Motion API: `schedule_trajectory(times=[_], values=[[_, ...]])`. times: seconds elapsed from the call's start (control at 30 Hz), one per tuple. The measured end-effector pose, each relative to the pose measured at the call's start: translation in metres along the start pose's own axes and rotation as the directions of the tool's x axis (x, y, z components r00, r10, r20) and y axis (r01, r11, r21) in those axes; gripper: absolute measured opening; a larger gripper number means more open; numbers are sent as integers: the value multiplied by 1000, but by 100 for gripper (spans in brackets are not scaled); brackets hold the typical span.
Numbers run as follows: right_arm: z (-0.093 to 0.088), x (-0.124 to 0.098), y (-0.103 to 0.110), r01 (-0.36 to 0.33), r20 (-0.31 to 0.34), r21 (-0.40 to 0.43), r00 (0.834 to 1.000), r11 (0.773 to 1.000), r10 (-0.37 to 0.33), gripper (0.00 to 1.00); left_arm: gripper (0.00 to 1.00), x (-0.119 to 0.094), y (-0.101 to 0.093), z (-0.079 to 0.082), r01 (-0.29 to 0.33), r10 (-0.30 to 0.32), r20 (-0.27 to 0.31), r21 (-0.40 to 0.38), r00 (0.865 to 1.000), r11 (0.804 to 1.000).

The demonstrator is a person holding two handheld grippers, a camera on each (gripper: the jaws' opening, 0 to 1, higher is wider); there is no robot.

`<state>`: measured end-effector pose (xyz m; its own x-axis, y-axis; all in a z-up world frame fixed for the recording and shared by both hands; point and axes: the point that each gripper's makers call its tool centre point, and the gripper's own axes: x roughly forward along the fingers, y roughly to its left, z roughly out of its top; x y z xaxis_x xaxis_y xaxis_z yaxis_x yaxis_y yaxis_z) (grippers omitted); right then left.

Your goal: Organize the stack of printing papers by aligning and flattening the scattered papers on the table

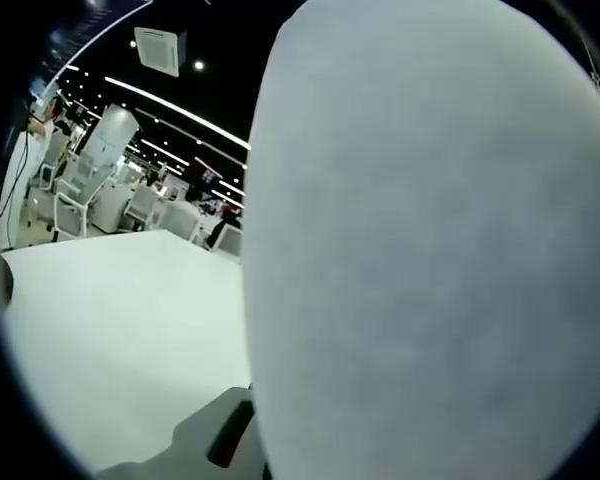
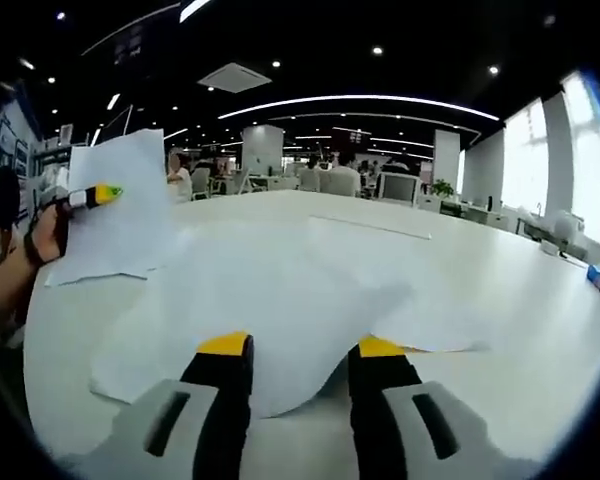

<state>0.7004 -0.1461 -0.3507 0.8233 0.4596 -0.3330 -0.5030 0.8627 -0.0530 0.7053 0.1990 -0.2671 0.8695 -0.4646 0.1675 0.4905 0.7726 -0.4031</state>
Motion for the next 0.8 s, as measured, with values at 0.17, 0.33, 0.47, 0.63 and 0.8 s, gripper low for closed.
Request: schedule_trajectory(times=[0.17,0.33,0.47,0.63,0.8], values=[[0,0,-4,3,-10,17,1000,1000,-3,27,7,0,-1,0,0,0,0,1,1000,1000],[-2,-1,-7,19,-18,31,1000,999,-19,16,7,0,0,0,0,0,-1,2,1000,1000],[-2,-3,-7,28,-19,19,999,999,-28,11,7,0,0,0,1,-1,0,2,1000,1000],[-1,-4,-7,27,-11,13,1000,1000,-27,6,7,0,0,0,1,-1,-2,5,1000,1000],[5,-11,-8,28,22,40,999,999,-29,0,7,0,0,0,1,-1,-3,6,1000,1000]])
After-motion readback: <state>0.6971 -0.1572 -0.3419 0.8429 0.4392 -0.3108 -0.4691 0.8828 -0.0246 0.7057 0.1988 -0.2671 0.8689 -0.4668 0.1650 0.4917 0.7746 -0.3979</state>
